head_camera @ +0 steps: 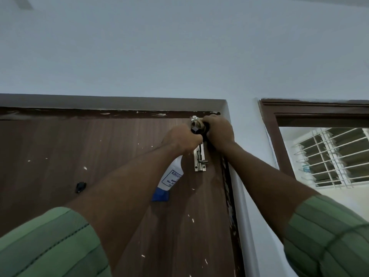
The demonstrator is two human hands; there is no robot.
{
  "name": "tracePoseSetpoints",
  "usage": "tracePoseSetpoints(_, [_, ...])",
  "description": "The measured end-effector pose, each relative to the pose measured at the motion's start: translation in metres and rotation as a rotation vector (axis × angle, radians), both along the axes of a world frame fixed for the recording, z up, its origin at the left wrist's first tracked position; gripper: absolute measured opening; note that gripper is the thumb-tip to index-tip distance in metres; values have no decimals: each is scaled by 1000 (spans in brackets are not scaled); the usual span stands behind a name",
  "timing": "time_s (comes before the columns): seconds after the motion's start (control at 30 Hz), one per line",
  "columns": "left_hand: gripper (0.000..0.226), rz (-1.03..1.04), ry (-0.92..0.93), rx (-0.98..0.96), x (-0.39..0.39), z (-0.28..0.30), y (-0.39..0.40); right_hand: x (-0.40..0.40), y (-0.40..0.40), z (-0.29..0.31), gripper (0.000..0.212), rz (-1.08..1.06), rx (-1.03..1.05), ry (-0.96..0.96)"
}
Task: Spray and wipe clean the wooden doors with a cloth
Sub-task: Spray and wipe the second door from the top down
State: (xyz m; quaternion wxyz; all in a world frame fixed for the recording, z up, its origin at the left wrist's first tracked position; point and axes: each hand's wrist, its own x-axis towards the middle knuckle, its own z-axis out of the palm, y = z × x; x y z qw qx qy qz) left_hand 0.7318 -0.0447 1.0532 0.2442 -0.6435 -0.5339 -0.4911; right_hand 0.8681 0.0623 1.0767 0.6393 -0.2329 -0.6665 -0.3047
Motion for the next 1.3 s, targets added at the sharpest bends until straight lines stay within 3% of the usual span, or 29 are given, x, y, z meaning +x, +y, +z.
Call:
tracePoseSetpoints(0.1, [24,4,-8,-4,-1,2,1,-13,3,-37,40,107,31,146])
tracePoseSetpoints(0.2, [29,17,2,-10,-2,6,7,-11,12,-88,49,115,96,110])
tracePoseSetpoints(0.43, [23,15,34,10,13,18,18,-6,-1,6,35,15,13,-13])
tracePoseSetpoints(0.5, [23,27,33,23,14,22,18,-13,-4,-2,35,58,-12,57])
tracePoseSetpoints(0.63, [27,13,19,-7,11,25,23,-9,13,-76,59,129,99,53])
tracePoseSetpoints(0.77, [26,12,38,-25,6,28,26,5,19,-32,65,10,31,11])
tracePoseSetpoints(0.87, [26,45,51,-2,0,34,21,3,8,9,63,71,-79,34])
tracePoseSetpoints(1.03, [28,28,26,-1,-19,28,7,-8,13,-61,74,152,-11,72])
tracePoseSetpoints(1.13, [25,53,69,-41,-27,14,0,5,25,-95,61,134,58,-29])
tracePoseSetpoints(1.3, [21,98,88,-97,-37,0,-7,21,7,-65,50,124,-67,-121])
